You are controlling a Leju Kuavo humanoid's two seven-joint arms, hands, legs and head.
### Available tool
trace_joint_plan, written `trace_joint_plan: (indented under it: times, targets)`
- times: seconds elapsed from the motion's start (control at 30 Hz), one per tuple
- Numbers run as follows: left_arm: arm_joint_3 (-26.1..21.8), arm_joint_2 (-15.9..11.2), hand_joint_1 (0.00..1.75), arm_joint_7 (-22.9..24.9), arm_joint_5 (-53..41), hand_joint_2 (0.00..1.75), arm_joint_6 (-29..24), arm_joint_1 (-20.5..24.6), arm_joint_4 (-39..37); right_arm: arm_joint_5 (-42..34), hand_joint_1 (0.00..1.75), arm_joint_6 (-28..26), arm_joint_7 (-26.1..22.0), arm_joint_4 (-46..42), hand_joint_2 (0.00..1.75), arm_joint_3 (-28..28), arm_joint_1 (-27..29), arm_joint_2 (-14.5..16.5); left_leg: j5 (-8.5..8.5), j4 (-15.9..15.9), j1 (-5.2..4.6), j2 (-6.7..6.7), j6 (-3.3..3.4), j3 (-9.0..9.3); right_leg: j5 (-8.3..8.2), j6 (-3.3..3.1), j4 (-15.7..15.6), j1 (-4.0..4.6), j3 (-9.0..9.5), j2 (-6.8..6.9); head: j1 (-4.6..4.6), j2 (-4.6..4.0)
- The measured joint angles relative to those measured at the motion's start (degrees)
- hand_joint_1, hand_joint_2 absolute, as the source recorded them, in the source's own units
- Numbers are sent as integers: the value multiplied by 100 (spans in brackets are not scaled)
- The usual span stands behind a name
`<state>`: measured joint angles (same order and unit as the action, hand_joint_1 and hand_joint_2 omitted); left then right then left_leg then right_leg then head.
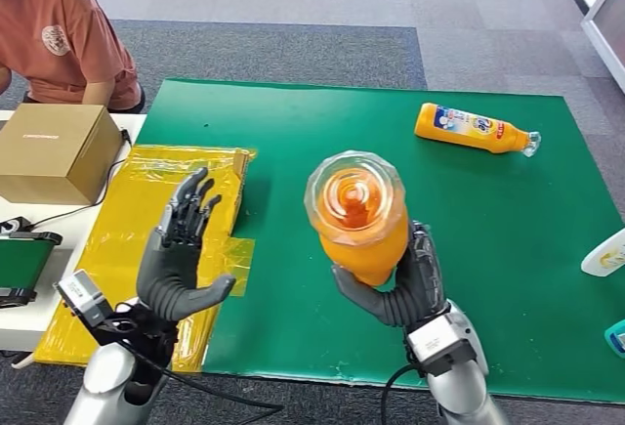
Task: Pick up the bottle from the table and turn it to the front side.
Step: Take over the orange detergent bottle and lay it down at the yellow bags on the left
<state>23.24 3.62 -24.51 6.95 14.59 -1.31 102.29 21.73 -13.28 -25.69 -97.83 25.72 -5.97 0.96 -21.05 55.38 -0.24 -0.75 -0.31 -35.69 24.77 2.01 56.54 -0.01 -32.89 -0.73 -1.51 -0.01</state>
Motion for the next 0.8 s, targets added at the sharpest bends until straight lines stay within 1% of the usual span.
trace_joint_plan:
  times: [0.13, 0.27, 0.37, 0.53, 0.63, 0.8]
  targets:
    - [517, -71, 0, 203, 352, 175, 561, 300, -133, 477, 175, -285, 158, 302, 175, 221, -127, 70, 0, 0, 0, 0, 0, 0, -1, 0, 0, 0, 0, 0, 0, 1]
    - [1002, -153, 0, 391, 452, 175, 751, 651, -225, 915, 175, -468, 382, 789, 175, 360, -364, 145, 3, 0, 0, 0, -1, 0, -3, -1, 0, 1, 0, 0, 0, 0]
    - [1190, -209, 0, 510, 402, 175, 741, 877, -308, 1175, 175, -537, 521, 1170, 175, 417, -556, 186, 7, 0, 0, 0, -1, 0, -4, -1, 1, 1, 0, 0, 1, 0]
    - [1289, -318, 0, 640, 282, 175, 657, 1137, -450, 1425, 175, -572, 561, 1805, 175, 446, -841, 275, 9, 0, 1, 1, -2, 0, -5, -1, 1, 1, -2, -1, 1, 0]
    - [1377, -362, 0, 665, 157, 175, 559, 1228, -475, 1556, 175, -555, 563, 2044, 175, 510, -854, 309, 8, 0, 0, 0, -2, -1, -4, -1, 1, 1, -1, 0, 0, -1]
    - [1476, -406, 0, 722, -99, 175, 343, 1290, -504, 1806, 175, -552, 683, 2160, 175, 638, -781, 332, 6, 0, 0, 0, -2, -2, -3, -1, 1, 0, -4, -1, 0, 0]
